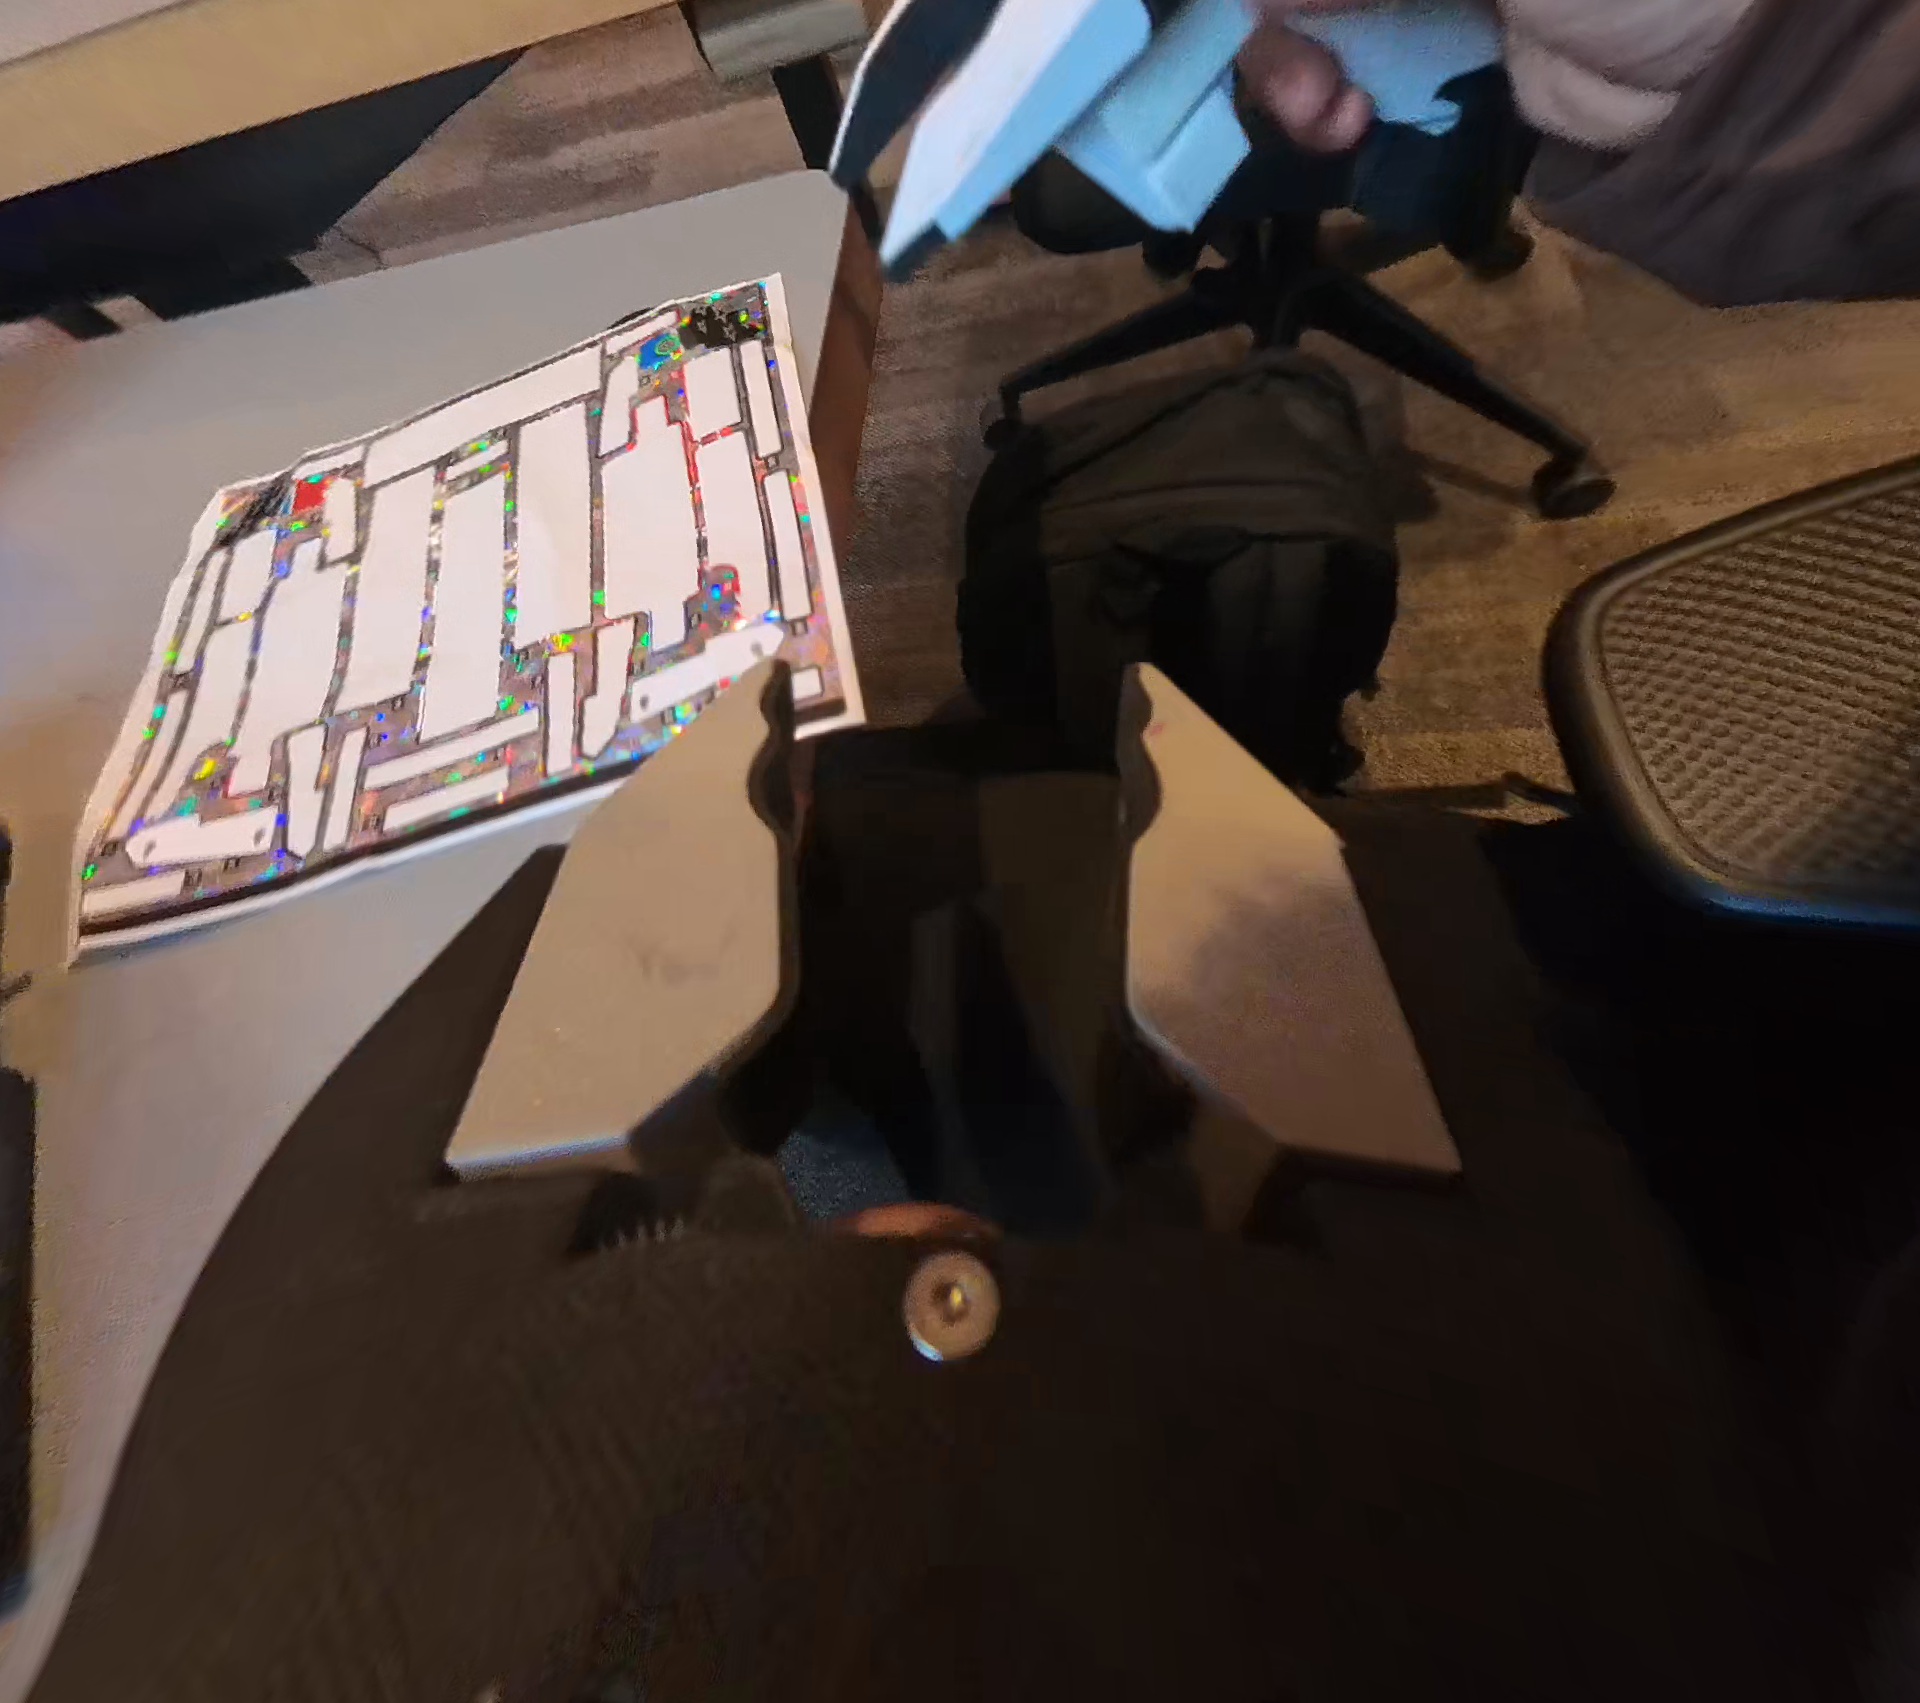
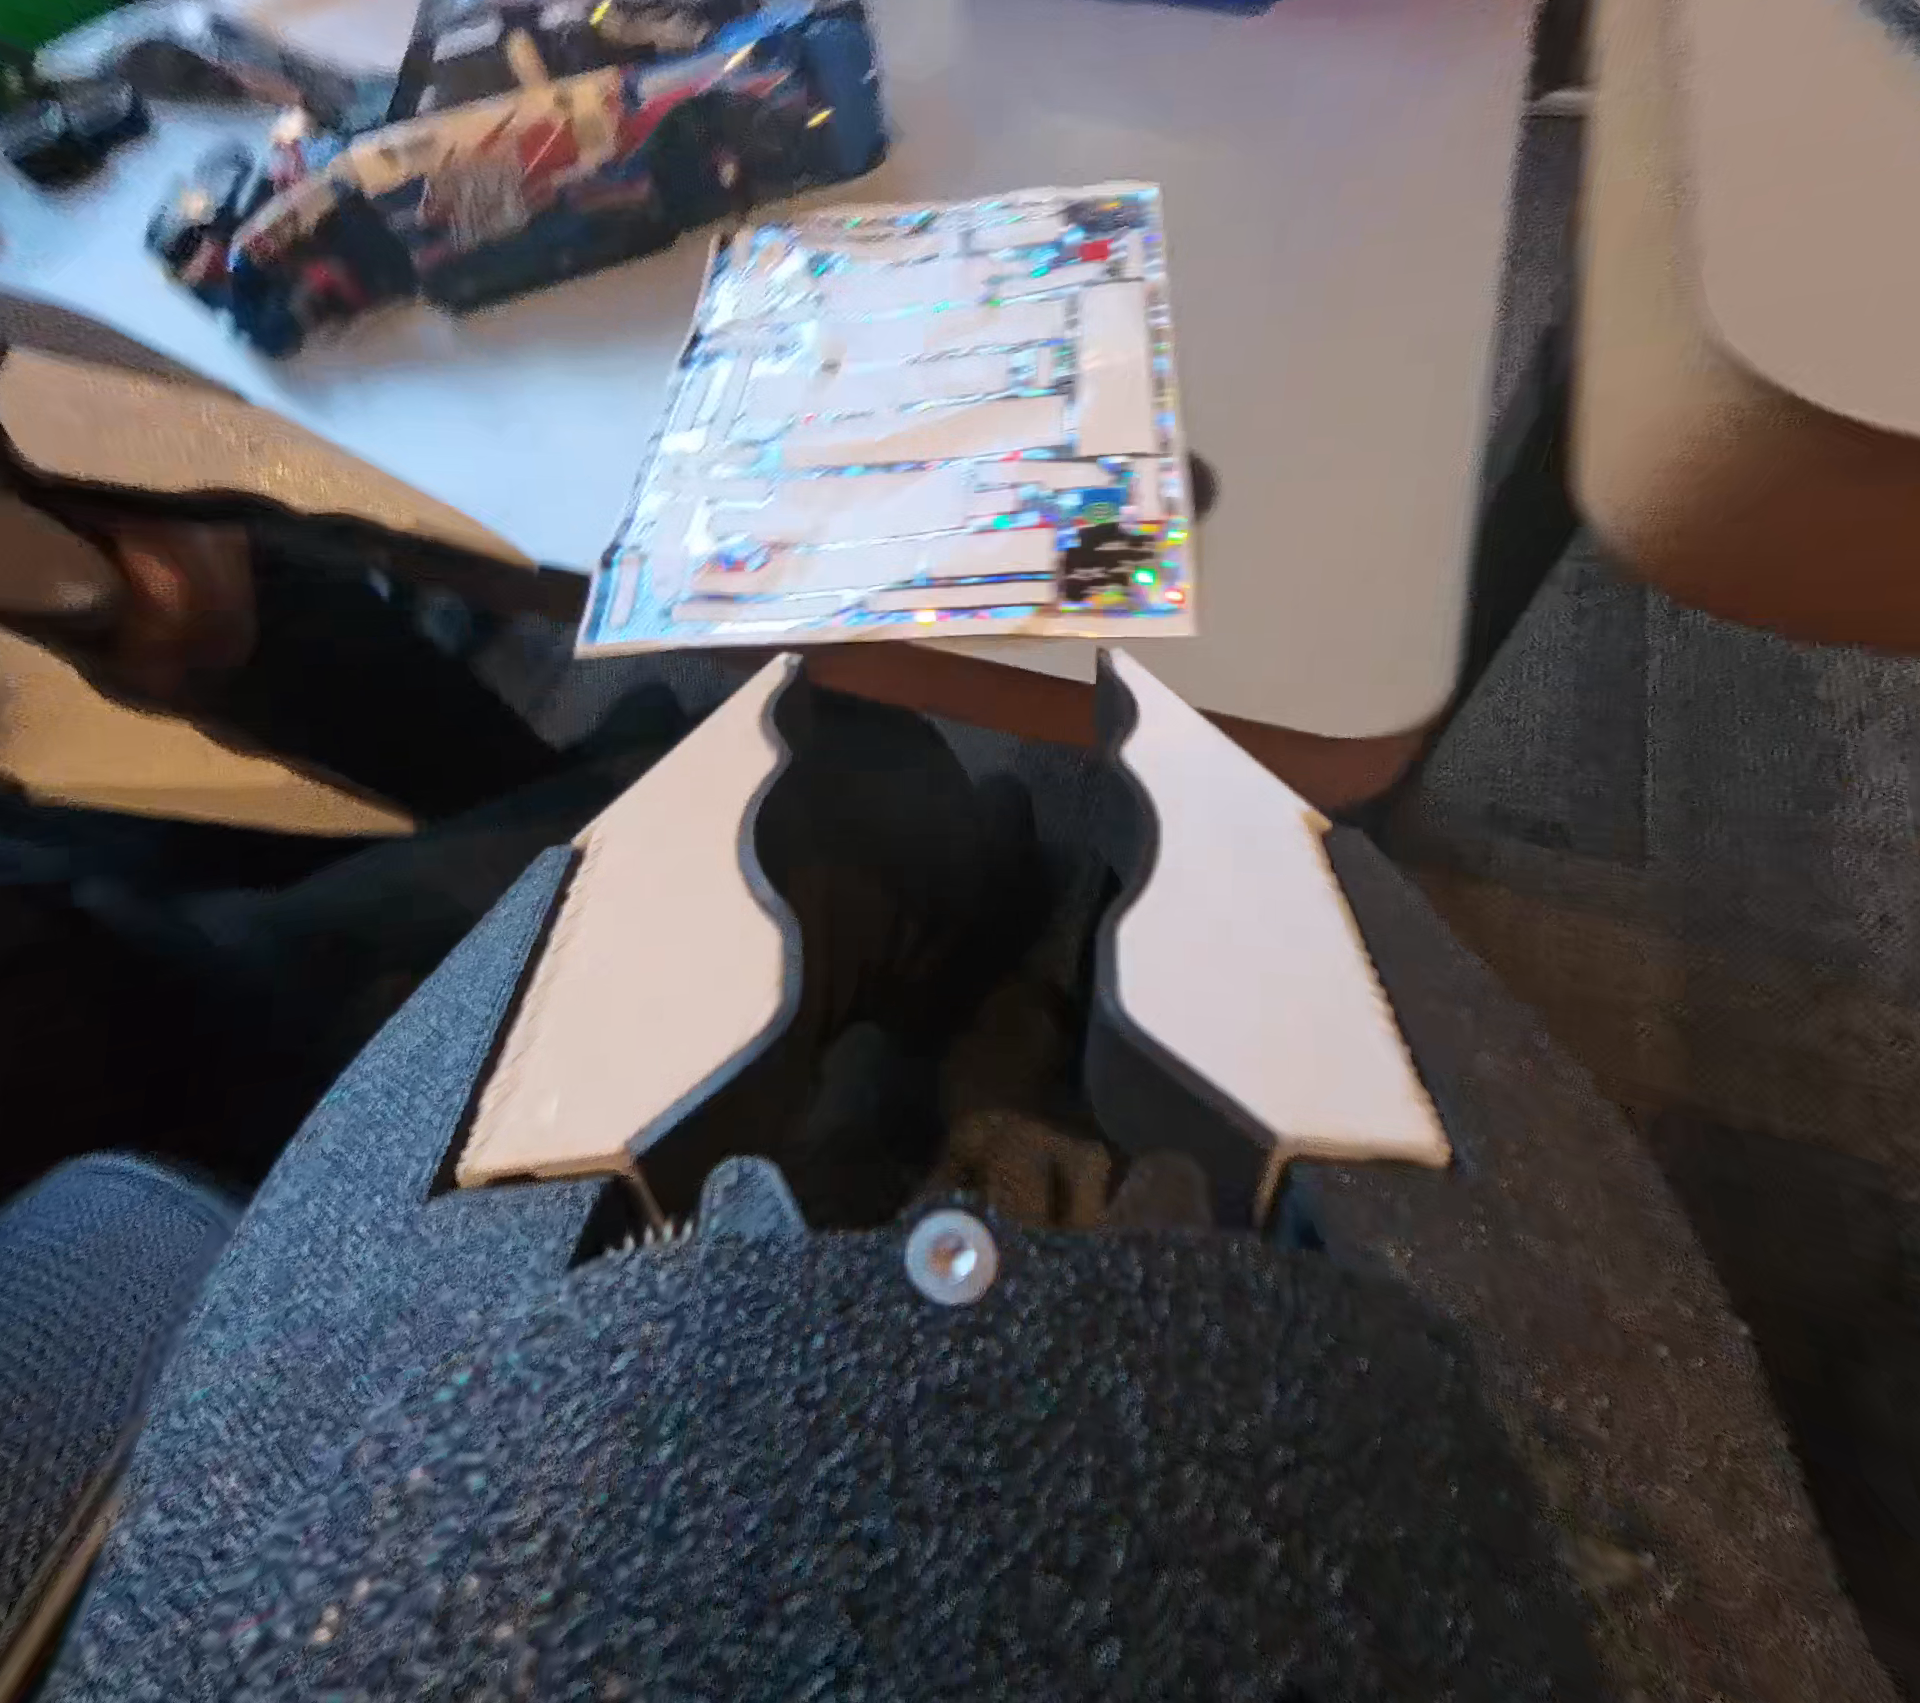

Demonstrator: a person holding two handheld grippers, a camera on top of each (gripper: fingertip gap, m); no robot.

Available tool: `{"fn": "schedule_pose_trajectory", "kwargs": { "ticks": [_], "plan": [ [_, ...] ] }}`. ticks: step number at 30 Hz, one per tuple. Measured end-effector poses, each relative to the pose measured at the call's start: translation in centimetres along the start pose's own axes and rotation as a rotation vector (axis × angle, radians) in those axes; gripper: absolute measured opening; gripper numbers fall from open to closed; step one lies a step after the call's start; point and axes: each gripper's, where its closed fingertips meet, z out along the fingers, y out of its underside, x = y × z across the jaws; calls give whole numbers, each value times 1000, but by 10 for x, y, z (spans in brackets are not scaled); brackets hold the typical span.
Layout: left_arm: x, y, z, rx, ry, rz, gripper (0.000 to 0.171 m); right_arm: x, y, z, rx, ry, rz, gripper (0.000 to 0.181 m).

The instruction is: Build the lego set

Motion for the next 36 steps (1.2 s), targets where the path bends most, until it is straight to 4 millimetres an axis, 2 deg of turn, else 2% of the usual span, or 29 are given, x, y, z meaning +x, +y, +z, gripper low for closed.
{"fn": "schedule_pose_trajectory", "kwargs": {
  "ticks": [3, 7, 9, 12, 17, 19, 22, 27, 30, 33, 36],
  "plan": [
    [0, 7, -10, 21, -47, -6, 56, -29, 1, 16, -58, -74, -207, 61],
    [2, 22, -19, 0, -59, -97, 57, -63, 4, 38, -136, -175, -494, 68],
    [4, 34, -23, -27, -57, -144, 59, -72, 14, 48, -196, -213, -600, 68],
    [5, 45, -29, -40, -72, -187, 60, -70, 20, 56, -240, -190, -694, 66],
    [8, 59, -35, -63, -69, -206, 61, -79, 4, 47, -137, -231, -545, 62],
    [10, 61, -36, -63, -54, -223, 61, -75, 0, 42, -95, -208, -476, 58],
    [9, 62, -37, -57, -43, -242, 61, -53, 2, 36, -94, -110, -412, 61],
    [8, 61, -35, -54, -36, -247, 60, -58, 8, 23, -100, -145, -390, 63],
    [10, 61, -36, -52, -33, -245, 59, -64, 9, 26, -97, -137, -391, 60],
    [14, 64, -37, -66, -33, -237, 59, -72, 2, 32, -37, -165, -281, 60],
    [16, 67, -40, -79, -36, -229, 58, -70, 2, 37, -37, -179, -254, 64]
  ]
}}
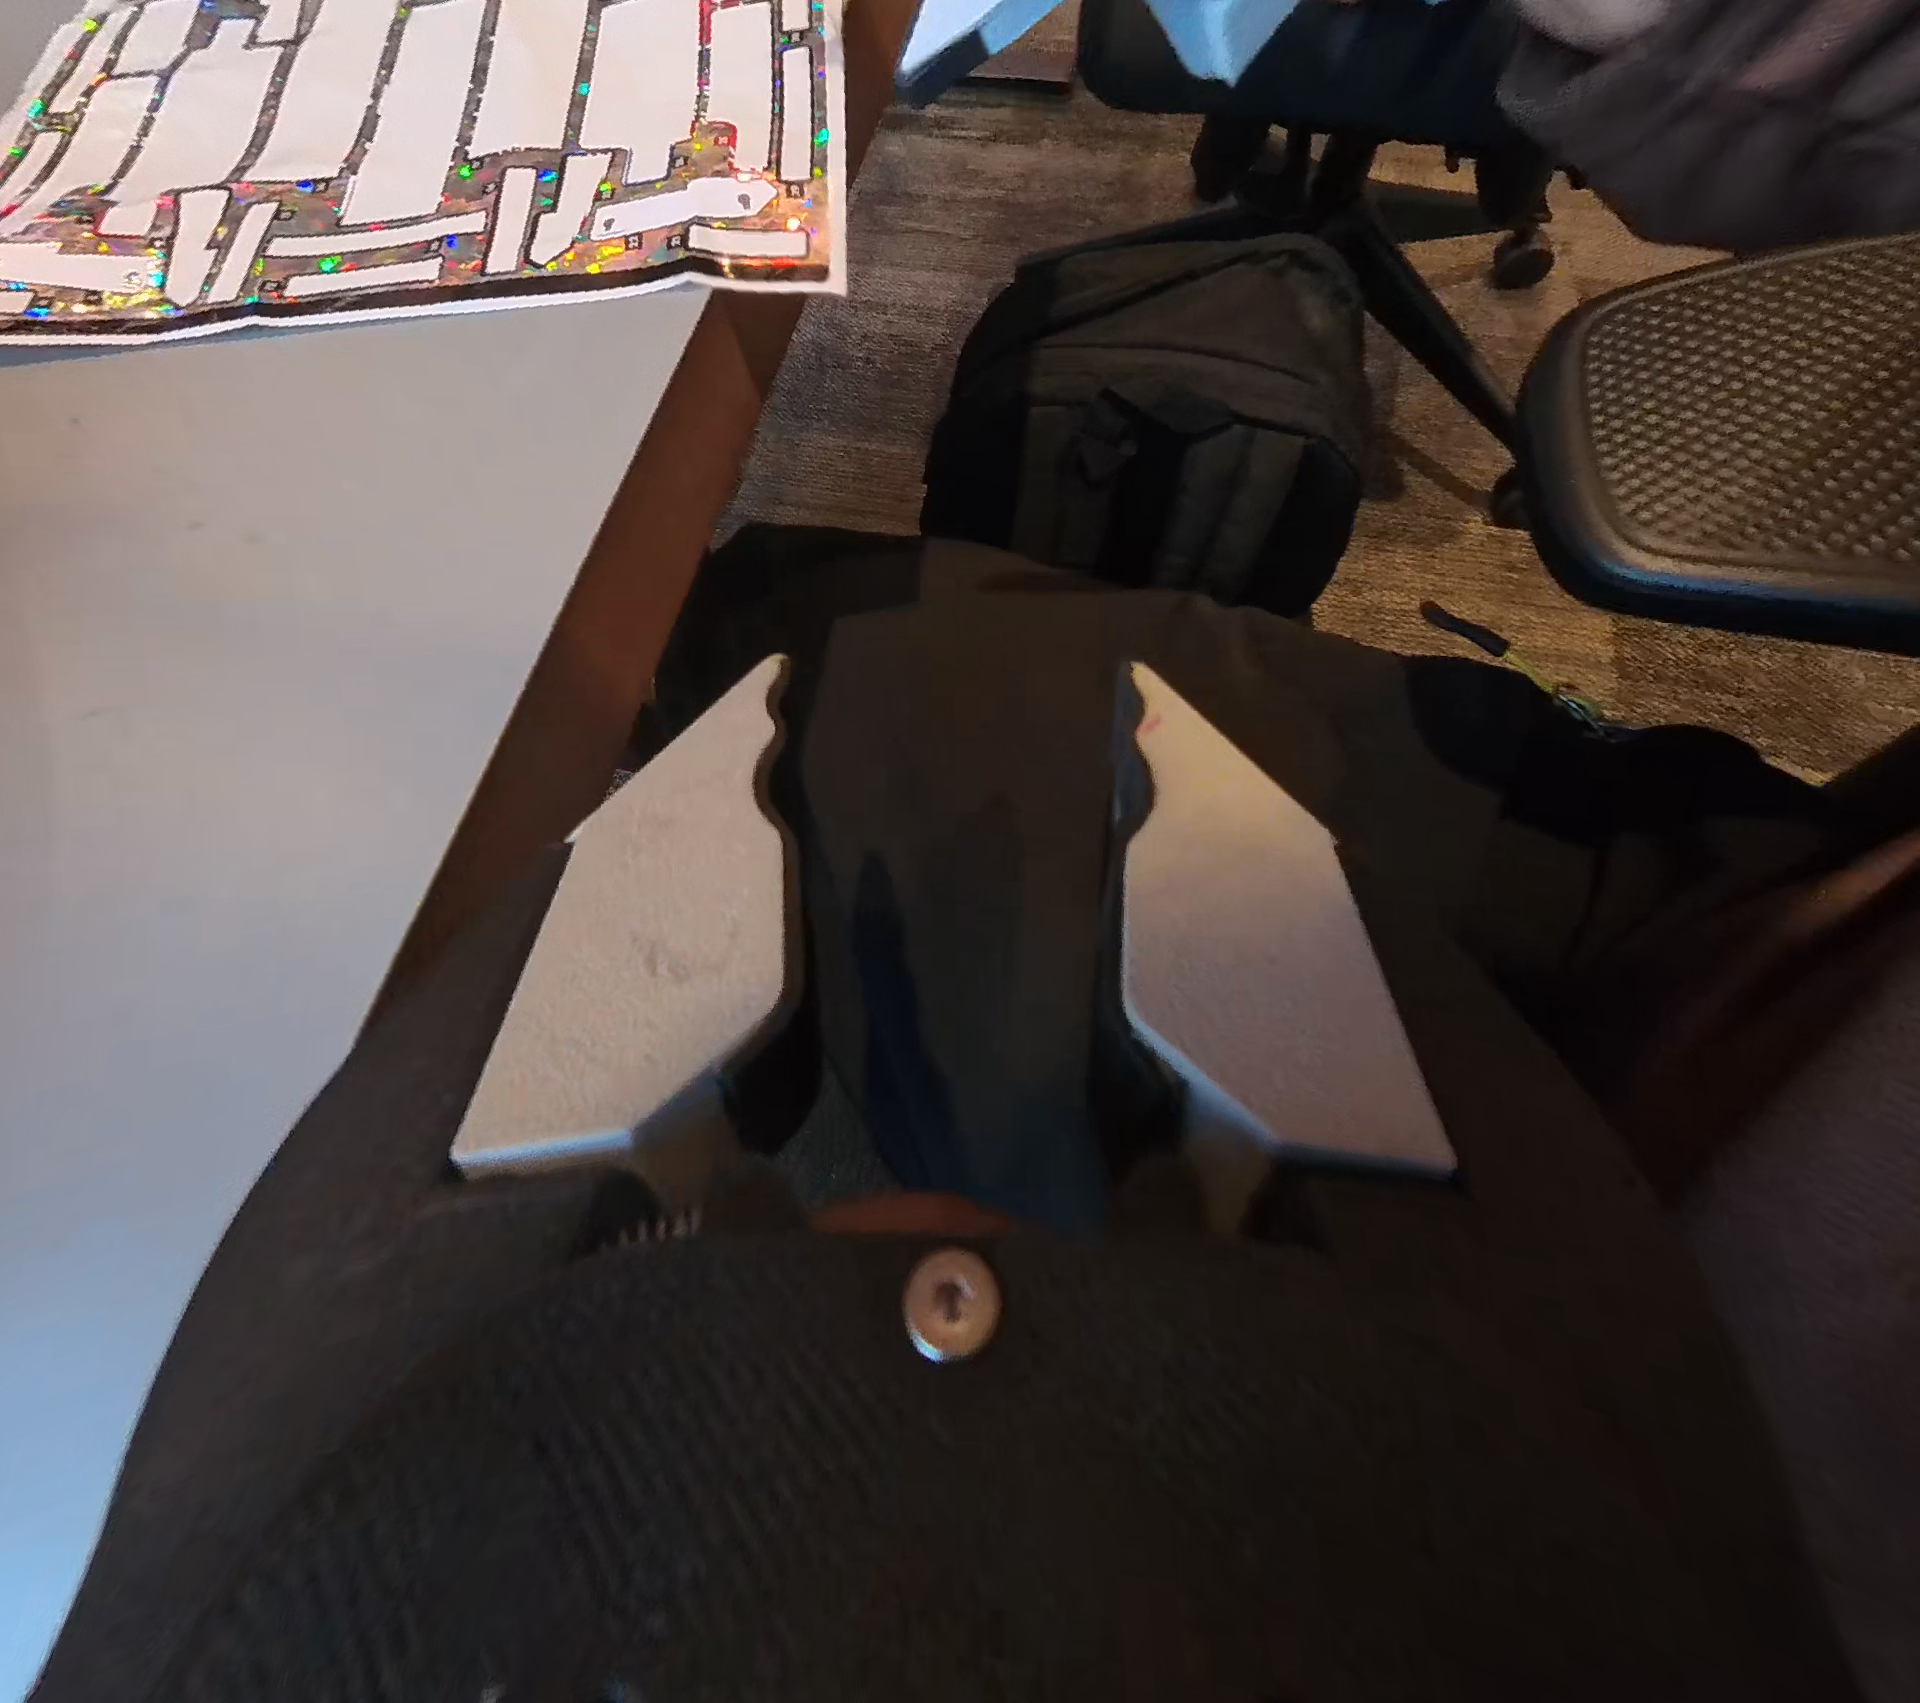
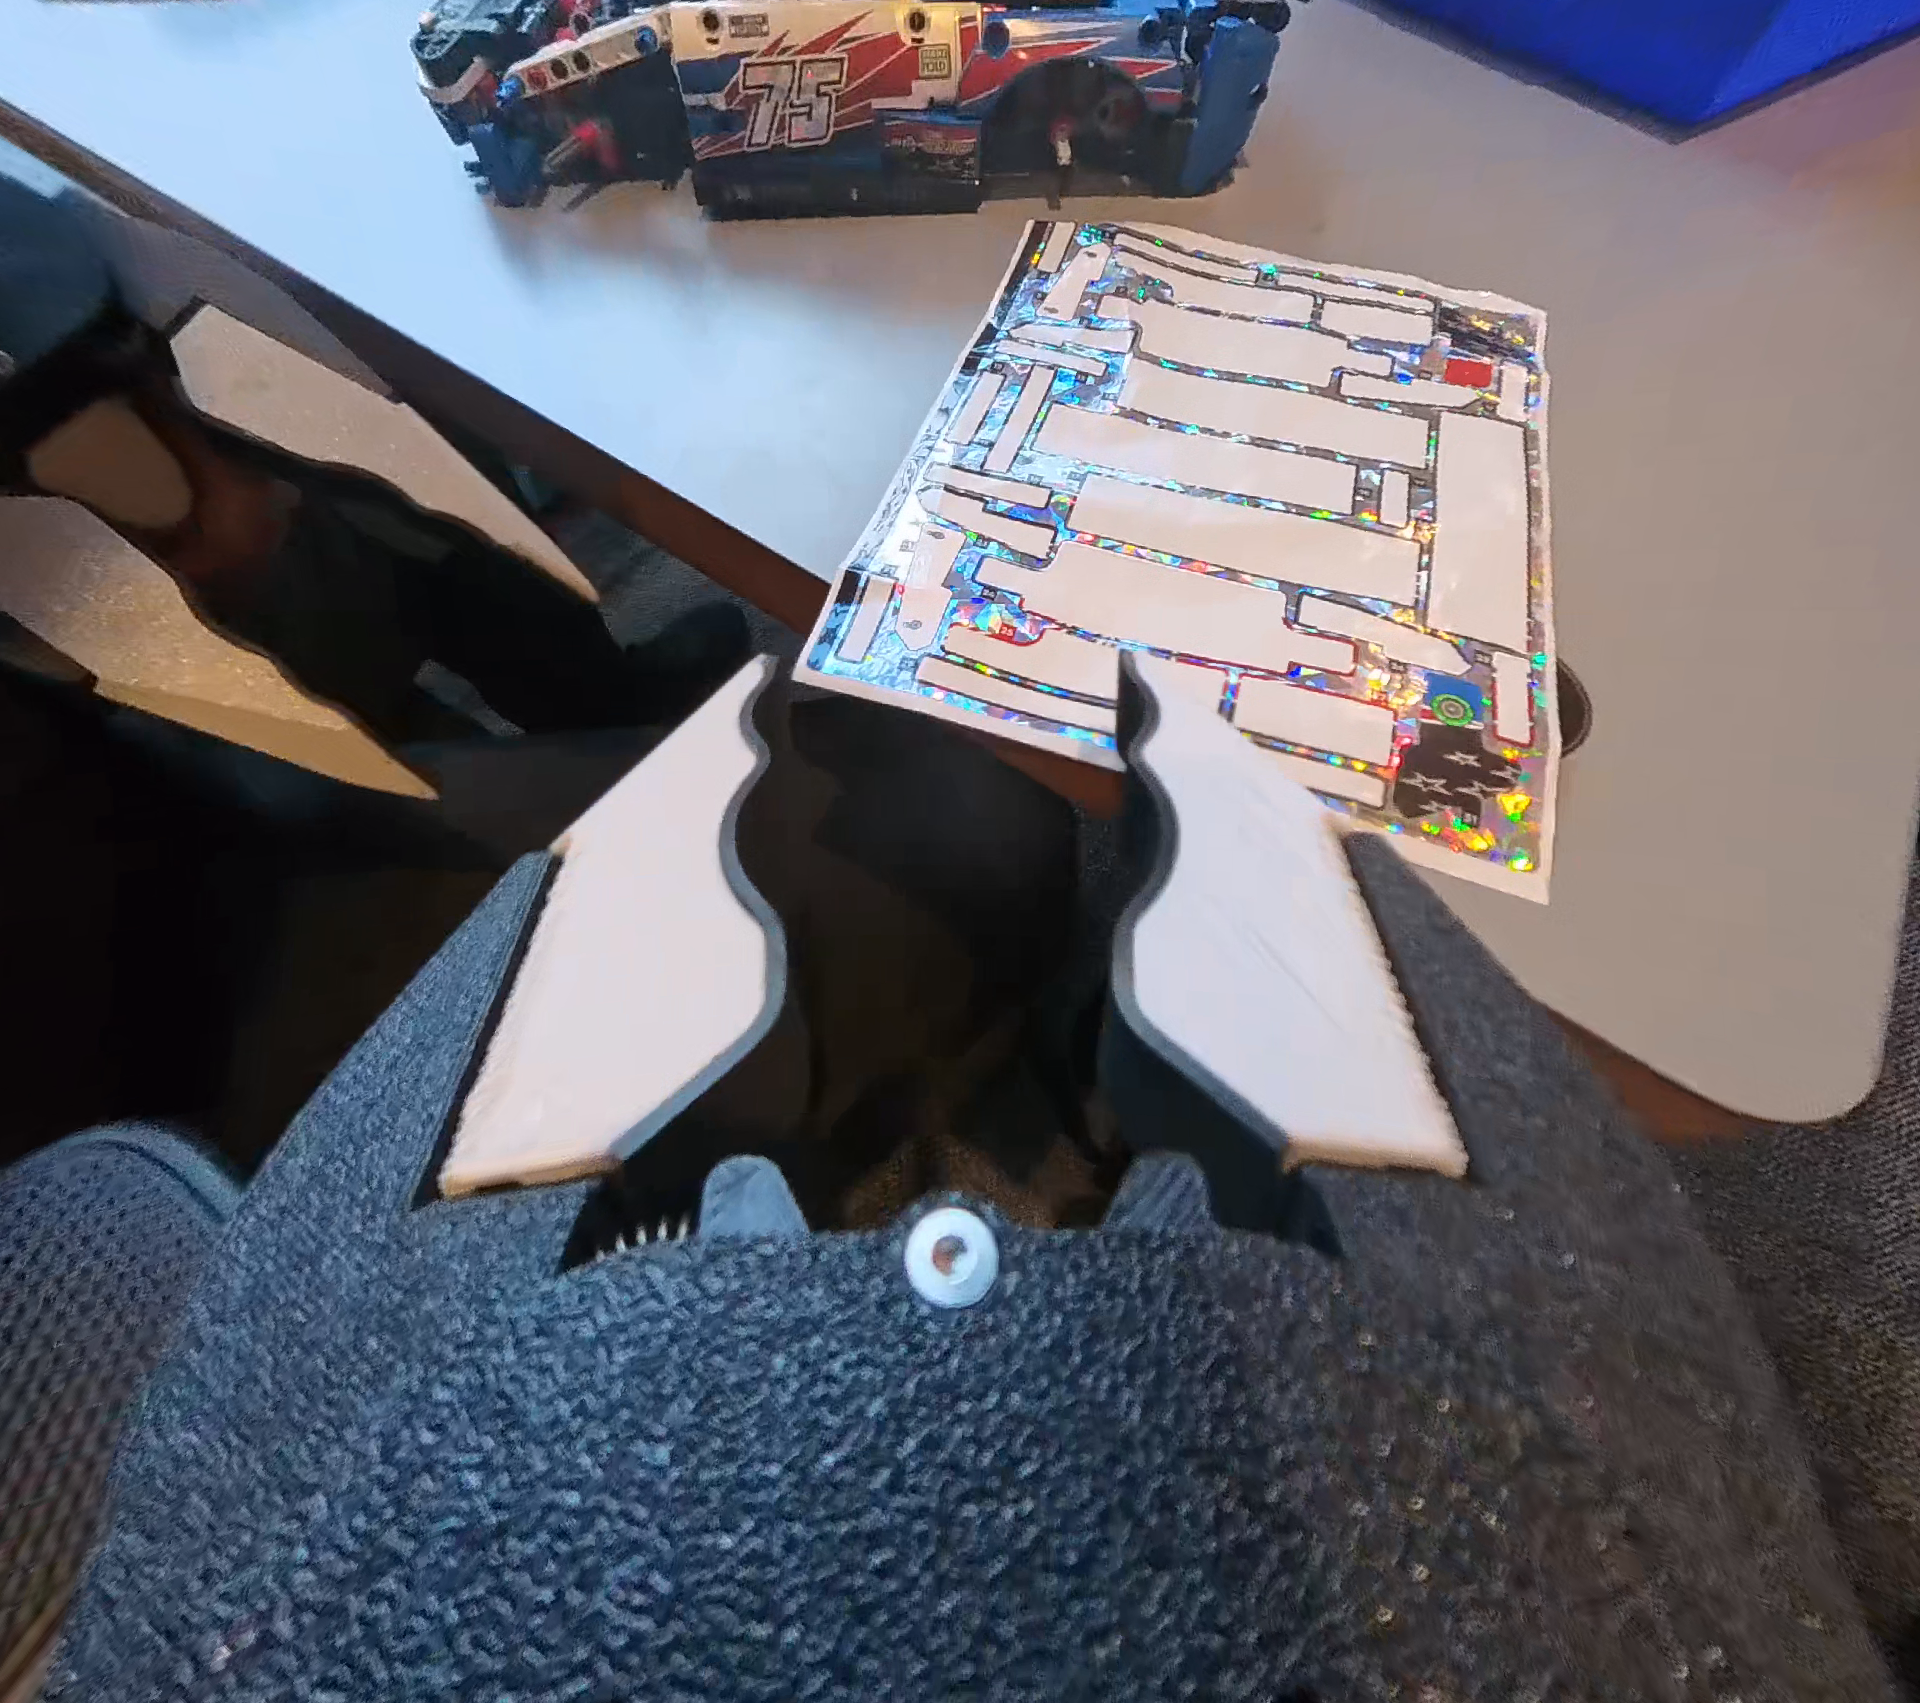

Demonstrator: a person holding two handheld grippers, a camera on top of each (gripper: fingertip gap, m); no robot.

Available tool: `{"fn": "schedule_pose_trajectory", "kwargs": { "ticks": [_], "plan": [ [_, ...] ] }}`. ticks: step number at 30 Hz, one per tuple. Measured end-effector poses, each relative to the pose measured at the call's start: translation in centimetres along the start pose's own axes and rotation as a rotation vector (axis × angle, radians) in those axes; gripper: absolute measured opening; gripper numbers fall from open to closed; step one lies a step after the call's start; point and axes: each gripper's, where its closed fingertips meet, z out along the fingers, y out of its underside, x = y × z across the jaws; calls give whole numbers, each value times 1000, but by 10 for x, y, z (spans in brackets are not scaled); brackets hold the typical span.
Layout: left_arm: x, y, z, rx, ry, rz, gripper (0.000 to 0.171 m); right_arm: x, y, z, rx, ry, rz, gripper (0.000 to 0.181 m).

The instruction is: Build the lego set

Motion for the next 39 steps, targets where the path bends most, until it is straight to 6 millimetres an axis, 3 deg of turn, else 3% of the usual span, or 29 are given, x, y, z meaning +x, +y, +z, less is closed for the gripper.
{"fn": "schedule_pose_trajectory", "kwargs": {
  "ticks": [8, 13, 20, 23, 29, 31, 34, 38, 39],
  "plan": [
    [-3, 10, 0, -26, 8, -36, 57, -6, 8, 13, -124, -26, -221, 70],
    [-9, 7, -2, -31, 1, -17, 57, -9, 5, 21, -98, -38, -193, 70],
    [-10, 13, 0, -48, 9, -24, 56, -2, 2, 13, -46, -21, -138, 67],
    [-8, 9, 2, -43, 12, -16, 56, 4, 9, 12, -77, -21, -156, 71],
    [-6, 5, 2, -45, 4, 15, 56, 6, 27, 22, -225, -6, -352, 69],
    [-5, 4, 1, -44, 1, 19, 56, 5, 26, 27, -245, 8, -407, 61],
    [-7, 1, -1, -43, -10, 21, 57, -2, 17, 30, -225, 27, -448, 20],
    [-27, -9, -12, -35, -114, 127, 61, -27, 12, 34, -206, -13, -448, 13],
    [-34, -12, -15, -44, -164, 205, 54, -34, 11, 35, -201, -32, -444, 12]
  ]
}}
